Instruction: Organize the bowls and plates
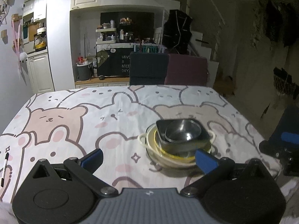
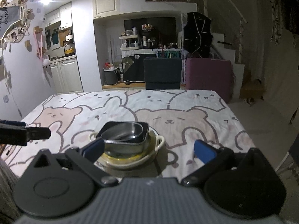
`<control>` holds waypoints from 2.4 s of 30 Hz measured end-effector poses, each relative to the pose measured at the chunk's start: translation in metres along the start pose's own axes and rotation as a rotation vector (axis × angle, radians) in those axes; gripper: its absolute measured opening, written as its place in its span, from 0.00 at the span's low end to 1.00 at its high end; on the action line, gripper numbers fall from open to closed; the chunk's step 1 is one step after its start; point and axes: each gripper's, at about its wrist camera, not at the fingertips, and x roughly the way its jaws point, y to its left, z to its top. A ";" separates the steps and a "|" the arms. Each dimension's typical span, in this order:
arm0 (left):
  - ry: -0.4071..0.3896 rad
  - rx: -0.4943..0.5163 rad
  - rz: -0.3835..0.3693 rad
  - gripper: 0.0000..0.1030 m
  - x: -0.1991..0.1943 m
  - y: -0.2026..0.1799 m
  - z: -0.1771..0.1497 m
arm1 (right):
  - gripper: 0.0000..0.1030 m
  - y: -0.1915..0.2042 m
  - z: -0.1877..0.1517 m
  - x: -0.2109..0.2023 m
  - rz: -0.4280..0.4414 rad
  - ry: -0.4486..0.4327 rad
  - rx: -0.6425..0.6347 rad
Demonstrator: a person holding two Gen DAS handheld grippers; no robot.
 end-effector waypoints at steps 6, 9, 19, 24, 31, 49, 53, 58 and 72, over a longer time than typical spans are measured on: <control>-0.012 0.004 0.014 1.00 -0.007 0.004 -0.019 | 1.00 0.005 -0.014 -0.003 0.006 -0.023 -0.029; -0.027 0.013 0.023 1.00 -0.011 0.004 -0.026 | 1.00 0.008 -0.017 -0.005 0.009 -0.033 -0.035; -0.045 -0.003 0.046 1.00 -0.013 0.010 -0.045 | 1.00 0.015 -0.028 -0.002 -0.009 -0.060 -0.069; -0.046 0.000 0.042 1.00 -0.012 0.010 -0.048 | 1.00 0.015 -0.030 -0.003 -0.010 -0.075 -0.080; -0.058 0.005 0.029 1.00 -0.013 0.008 -0.049 | 1.00 0.013 -0.031 -0.001 -0.011 -0.070 -0.086; -0.064 0.007 0.024 1.00 -0.015 0.008 -0.050 | 1.00 0.015 -0.031 0.002 -0.014 -0.061 -0.087; -0.064 0.006 0.023 1.00 -0.015 0.008 -0.050 | 1.00 0.015 -0.031 0.002 -0.014 -0.061 -0.088; -0.064 0.006 0.024 1.00 -0.015 0.008 -0.050 | 1.00 0.015 -0.031 0.002 -0.015 -0.061 -0.087; -0.064 0.005 0.022 1.00 -0.015 0.008 -0.050 | 1.00 0.016 -0.031 0.002 -0.014 -0.061 -0.087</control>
